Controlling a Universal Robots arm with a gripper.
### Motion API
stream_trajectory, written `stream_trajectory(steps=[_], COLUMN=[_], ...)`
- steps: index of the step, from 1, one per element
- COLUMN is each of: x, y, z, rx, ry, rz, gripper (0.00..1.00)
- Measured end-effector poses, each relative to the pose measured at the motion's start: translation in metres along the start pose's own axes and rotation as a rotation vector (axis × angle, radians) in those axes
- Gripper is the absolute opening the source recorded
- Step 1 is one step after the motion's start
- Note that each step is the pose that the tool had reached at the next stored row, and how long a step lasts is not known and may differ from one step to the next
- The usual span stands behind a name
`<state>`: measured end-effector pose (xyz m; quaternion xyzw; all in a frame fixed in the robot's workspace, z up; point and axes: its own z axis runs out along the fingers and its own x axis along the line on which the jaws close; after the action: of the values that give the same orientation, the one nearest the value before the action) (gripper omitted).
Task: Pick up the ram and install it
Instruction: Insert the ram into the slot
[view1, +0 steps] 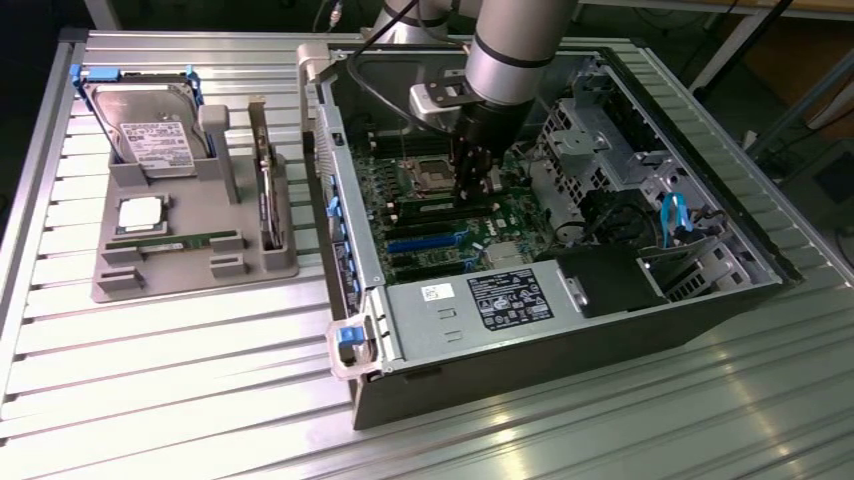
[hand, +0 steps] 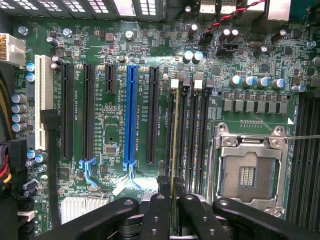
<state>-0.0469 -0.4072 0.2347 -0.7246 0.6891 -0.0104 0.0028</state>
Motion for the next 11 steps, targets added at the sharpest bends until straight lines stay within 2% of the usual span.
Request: stream_trajectory(steps=[11], x=[-0.0001], y=[0.0008], z=[0.0], rx=[0.0], ry=[0.0012], rz=[-0.004], gripper=[0.13])
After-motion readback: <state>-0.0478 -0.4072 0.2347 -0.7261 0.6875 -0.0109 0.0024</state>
